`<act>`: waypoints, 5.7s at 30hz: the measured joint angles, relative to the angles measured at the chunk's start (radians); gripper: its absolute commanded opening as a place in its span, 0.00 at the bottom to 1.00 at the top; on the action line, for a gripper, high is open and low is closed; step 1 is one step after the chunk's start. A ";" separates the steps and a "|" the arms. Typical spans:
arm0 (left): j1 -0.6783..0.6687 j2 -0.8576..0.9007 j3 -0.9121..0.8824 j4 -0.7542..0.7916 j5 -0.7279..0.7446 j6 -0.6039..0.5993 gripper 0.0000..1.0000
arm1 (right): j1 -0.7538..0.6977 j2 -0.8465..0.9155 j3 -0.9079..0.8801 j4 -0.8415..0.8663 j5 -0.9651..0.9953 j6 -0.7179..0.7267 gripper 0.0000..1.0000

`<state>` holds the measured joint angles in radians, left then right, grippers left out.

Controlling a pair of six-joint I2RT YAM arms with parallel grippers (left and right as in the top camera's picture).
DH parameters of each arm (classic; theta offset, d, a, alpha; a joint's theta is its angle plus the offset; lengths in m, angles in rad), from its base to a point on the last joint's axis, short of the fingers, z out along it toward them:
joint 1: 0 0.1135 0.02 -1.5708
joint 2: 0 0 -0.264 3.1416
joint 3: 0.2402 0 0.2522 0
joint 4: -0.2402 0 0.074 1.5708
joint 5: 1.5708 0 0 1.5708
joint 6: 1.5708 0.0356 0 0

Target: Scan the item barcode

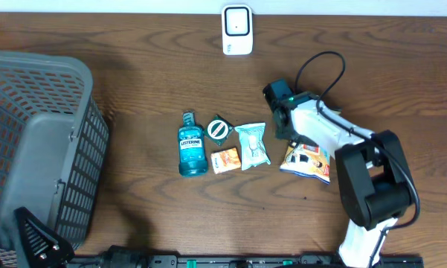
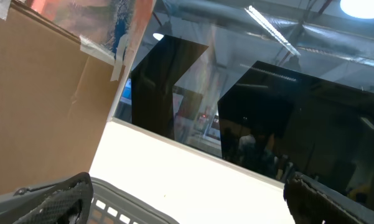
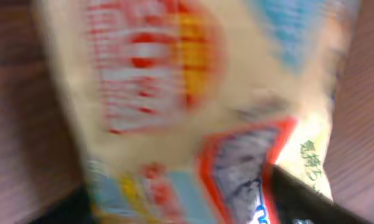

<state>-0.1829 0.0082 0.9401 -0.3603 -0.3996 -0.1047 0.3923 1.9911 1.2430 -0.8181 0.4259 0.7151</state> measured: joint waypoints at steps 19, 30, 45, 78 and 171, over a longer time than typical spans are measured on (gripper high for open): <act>0.000 0.000 0.000 0.004 0.000 0.000 0.98 | -0.229 -0.022 0.087 -0.475 -1.250 -1.112 0.01; 0.000 0.000 0.000 0.002 0.000 0.000 0.98 | -0.259 -0.034 0.087 -0.758 -1.690 -1.573 0.01; 0.007 0.000 -0.124 0.027 0.000 -0.018 0.98 | -0.228 -0.036 0.087 -0.881 -1.811 -2.340 0.01; 0.157 0.002 -0.594 0.165 0.546 -0.126 0.98 | -0.195 -0.036 0.087 -0.883 -1.813 -2.428 0.01; 0.157 0.003 -0.830 0.078 0.585 -0.107 0.98 | -0.095 0.442 1.283 -0.522 0.140 -0.868 0.01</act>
<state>-0.0261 0.0113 0.1101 -0.2821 0.1856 -0.2115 0.2970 2.4329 2.5259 -1.3403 0.5655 -0.1528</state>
